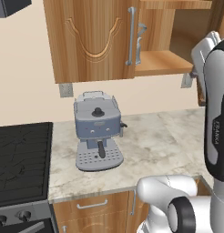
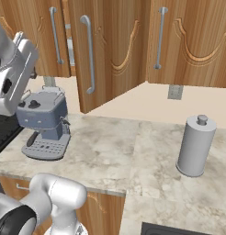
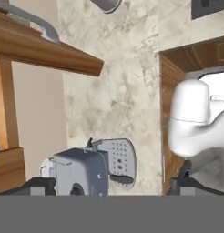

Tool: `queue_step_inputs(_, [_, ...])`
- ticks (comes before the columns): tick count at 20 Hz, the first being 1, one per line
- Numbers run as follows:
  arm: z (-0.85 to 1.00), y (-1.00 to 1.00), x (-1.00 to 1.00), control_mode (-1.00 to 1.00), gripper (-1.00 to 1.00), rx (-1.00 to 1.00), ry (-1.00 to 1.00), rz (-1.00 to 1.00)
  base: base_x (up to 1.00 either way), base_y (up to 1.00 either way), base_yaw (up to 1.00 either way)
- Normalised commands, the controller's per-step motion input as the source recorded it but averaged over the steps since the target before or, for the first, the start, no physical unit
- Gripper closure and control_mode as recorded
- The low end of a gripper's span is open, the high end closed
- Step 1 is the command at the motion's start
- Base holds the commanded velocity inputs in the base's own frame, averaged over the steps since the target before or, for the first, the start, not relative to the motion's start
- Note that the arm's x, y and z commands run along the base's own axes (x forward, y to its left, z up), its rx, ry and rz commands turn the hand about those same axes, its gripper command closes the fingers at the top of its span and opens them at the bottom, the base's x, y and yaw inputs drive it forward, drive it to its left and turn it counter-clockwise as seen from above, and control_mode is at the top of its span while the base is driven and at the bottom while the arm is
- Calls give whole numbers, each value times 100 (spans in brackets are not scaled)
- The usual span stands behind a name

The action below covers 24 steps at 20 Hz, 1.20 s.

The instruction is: Open the cabinet, pick the kettle from the cabinet, and place it in the sink.

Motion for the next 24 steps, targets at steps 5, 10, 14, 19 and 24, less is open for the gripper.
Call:
queue_step_inputs(5, [-1,0,16,-100,-100,0,0,-15,0,0,0])
queue_step_inputs(10, [-6,0,22,-100,-100,0,0,-15,0,0,0])
queue_step_inputs(14, [-2,-7,26,-100,-100,0,0,-9,0,0,0])
queue_step_inputs(19, [-3,-4,29,-100,-100,-4,-1,-3,0,0,0])
queue_step_inputs(24, [-13,-18,23,-100,-100,-13,-8,0,0,0,0])
